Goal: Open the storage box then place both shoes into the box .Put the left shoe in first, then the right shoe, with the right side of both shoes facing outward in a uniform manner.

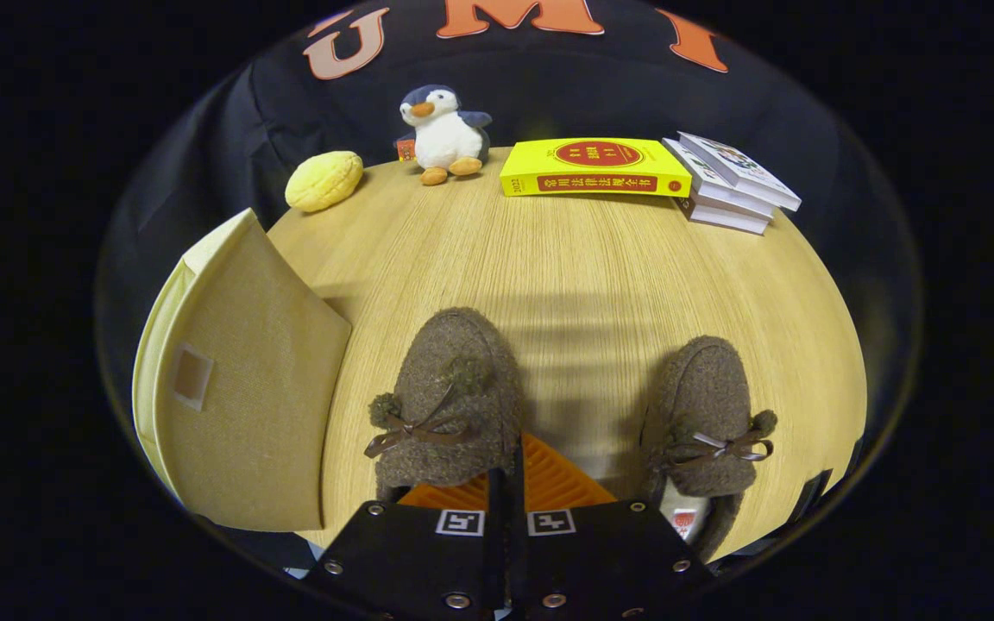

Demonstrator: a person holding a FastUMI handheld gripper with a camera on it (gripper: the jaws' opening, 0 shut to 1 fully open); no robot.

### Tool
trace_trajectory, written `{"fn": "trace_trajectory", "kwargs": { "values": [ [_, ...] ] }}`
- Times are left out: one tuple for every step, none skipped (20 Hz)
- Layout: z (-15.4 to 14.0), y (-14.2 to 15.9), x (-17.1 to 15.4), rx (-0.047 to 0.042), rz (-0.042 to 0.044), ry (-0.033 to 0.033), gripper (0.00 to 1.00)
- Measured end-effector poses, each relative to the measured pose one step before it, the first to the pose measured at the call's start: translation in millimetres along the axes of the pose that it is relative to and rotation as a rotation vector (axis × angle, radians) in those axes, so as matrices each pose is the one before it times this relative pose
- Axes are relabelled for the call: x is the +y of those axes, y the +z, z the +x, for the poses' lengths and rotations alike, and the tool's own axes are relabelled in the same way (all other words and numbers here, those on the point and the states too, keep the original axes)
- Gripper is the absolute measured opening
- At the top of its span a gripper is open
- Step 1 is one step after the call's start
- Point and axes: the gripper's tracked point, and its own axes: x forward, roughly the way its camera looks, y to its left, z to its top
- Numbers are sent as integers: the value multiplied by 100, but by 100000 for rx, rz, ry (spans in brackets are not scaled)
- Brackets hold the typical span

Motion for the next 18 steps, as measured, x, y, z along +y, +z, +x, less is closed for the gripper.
{"fn": "trace_trajectory", "kwargs": {
  "values": [
    [-905, 381, 466, -106, 2469, 1687, 4],
    [-1114, 619, 370, -105, 2382, 1056, 4],
    [-1057, 648, 261, -243, 1485, 3, 4],
    [-1116, 684, 410, -490, 753, -62, 4],
    [-1232, 863, 566, -1053, 75, 41, 4],
    [-1190, 787, 683, -1030, -215, 202, 4],
    [-1153, 814, 796, -799, 137, 270, 4],
    [-1109, 760, 887, -1047, 483, 782, 4],
    [-966, 787, 1125, -631, 424, 989, 4],
    [-825, 602, 986, -287, 524, 1066, 4],
    [-604, 621, 1245, -276, 199, 1289, 4],
    [-568, 452, 1314, -129, 254, 1494, 4],
    [-328, 392, 1398, 30, 167, 1568, 4],
    [-170, 335, 1397, -168, -219, 1592, 4],
    [33, 248, 1502, -333, -464, 1416, 4],
    [308, 232, 1241, -886, -16, 1099, 4],
    [412, 46, 1231, -43, 189, 524, 4],
    [404, -273, 1251, 911, 284, 810, 4]
  ]
}}
